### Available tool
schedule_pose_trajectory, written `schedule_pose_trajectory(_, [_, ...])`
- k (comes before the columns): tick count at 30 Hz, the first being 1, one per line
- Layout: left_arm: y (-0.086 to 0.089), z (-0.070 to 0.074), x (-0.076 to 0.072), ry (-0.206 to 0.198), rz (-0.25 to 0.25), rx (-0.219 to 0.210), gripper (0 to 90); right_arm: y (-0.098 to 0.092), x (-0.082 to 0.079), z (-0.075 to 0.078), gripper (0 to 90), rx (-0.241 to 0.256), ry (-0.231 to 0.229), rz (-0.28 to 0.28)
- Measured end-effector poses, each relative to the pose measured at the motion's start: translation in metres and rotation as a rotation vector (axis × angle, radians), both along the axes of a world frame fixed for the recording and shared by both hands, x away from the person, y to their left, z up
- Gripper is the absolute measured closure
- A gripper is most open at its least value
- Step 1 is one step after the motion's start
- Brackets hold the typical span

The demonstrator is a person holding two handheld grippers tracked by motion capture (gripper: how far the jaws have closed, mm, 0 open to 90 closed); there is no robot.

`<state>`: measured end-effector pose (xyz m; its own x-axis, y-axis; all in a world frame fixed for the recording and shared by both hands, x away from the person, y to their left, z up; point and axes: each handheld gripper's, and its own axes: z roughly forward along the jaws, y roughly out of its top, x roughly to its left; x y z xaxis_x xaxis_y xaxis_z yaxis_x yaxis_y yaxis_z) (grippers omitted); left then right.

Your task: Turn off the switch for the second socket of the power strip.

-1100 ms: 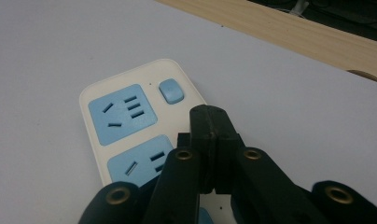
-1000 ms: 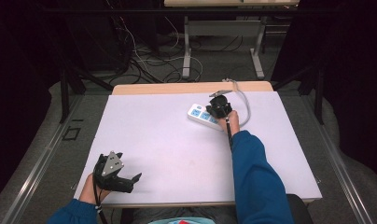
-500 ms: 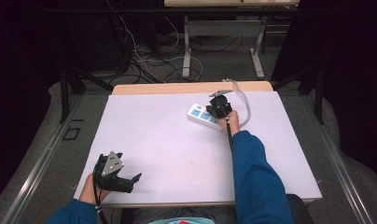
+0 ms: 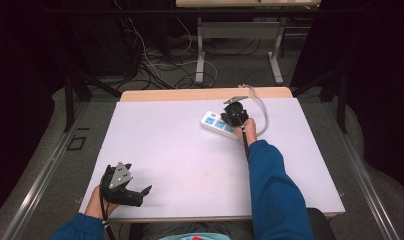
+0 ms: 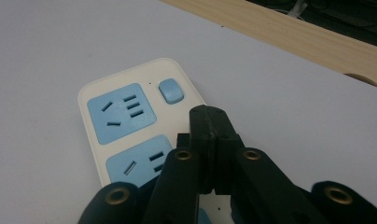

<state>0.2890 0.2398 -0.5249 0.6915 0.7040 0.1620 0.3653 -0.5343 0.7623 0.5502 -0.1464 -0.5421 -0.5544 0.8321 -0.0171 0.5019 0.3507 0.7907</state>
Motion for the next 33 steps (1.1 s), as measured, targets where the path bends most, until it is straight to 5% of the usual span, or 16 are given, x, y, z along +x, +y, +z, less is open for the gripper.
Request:
schedule_pose_trajectory(9, [-0.0001,-0.0002,0.0000,0.000,0.002,-0.004,0.2,0.0009,-0.0006,0.0028,90.0,-0.007,-0.023,-0.004])
schedule_pose_trajectory(33, [0.0002,0.0002,0.0001,-0.001,-0.005,-0.002,0.2,0.0014,-0.0003,0.0084,90.0,-0.039,0.004,-0.002])
